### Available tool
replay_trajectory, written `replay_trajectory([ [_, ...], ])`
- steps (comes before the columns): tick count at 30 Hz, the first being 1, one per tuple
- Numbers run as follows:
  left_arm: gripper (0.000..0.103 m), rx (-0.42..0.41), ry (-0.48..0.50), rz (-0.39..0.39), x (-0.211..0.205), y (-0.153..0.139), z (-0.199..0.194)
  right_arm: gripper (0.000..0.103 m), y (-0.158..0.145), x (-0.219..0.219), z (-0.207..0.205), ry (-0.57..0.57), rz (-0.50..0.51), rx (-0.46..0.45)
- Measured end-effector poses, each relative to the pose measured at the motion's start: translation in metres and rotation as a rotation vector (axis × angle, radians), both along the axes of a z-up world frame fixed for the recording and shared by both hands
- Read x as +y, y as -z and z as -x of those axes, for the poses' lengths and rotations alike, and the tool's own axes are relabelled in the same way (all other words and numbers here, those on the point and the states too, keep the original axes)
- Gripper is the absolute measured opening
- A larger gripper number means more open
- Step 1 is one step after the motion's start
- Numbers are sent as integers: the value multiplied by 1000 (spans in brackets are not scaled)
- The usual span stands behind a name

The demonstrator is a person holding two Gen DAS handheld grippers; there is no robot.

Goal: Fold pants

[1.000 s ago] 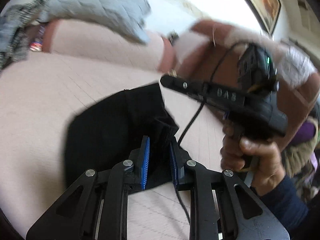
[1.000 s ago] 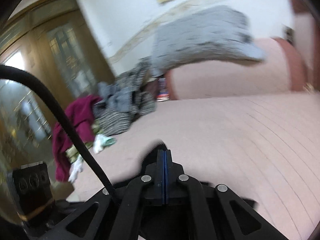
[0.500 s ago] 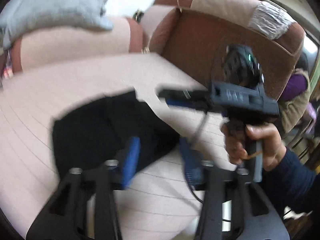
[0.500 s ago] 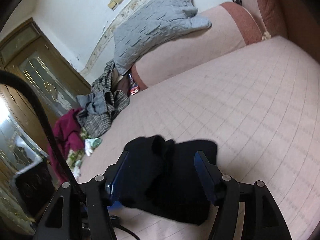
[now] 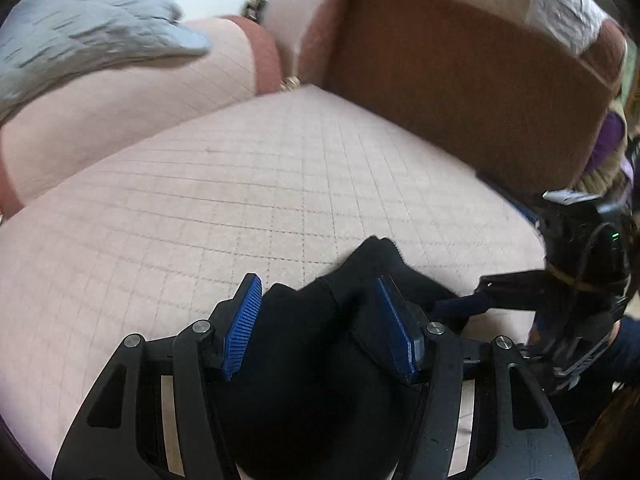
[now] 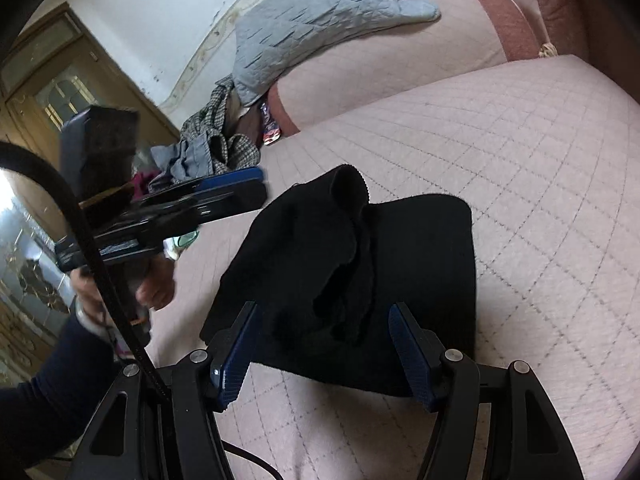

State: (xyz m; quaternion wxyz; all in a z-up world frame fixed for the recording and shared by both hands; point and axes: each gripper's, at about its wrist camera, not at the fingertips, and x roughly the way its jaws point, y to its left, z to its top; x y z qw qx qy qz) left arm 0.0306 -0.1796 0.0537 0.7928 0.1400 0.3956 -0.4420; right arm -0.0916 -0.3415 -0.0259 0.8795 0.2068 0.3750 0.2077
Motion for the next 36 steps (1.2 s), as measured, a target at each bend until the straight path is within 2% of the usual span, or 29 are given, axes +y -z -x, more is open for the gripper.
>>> replay_trajectory([
  [4, 59, 35, 80, -57, -15, 20, -9, 64, 4, 1, 0, 17, 10, -7],
  [7, 58, 36, 91, -89, -23, 34, -9, 63, 8, 8, -7, 33, 1, -14],
  [8, 57, 33, 82, -89, -25, 36, -9, 53, 10, 11, -10, 33, -2, -14],
  [9, 50, 34, 72, -82, -25, 37, -9, 40, 12, 14, -12, 50, 25, -18],
  [10, 43, 35, 70, -78, -26, 37, -8, 32, 12, 15, -12, 56, 44, -22],
  [12, 35, 6, 71, -76, -26, 31, -1, 17, 10, 9, -14, 58, 20, -24],
  [14, 28, -25, 80, -59, -29, 18, 9, 12, 2, 1, -14, 55, -14, -41],
  [18, 27, -46, 75, 28, -37, -10, 17, 10, -30, -9, -2, 49, 26, -129],
  [21, 27, -54, 86, 50, -50, -15, 23, 10, -46, -23, 8, 74, 52, -166],
  [24, 27, -71, 76, 25, -70, -3, 29, 10, -39, -36, 13, 119, 65, -130],
  [27, 27, -68, 45, -48, -87, 24, 26, 8, -16, -47, 15, 163, 95, -61],
  [29, 28, -51, 28, -43, -87, 31, 23, 8, -2, -48, 9, 170, 103, -20],
  [31, 30, -36, 15, -15, -84, 26, 21, 8, 1, -55, 11, 167, 80, -11],
  [33, 35, -24, -1, -1, -81, 21, 19, 9, -3, -57, 11, 164, 107, -15],
  [36, 39, -60, -46, 5, -74, 9, 22, 9, -13, -54, 15, 172, 157, -34],
])
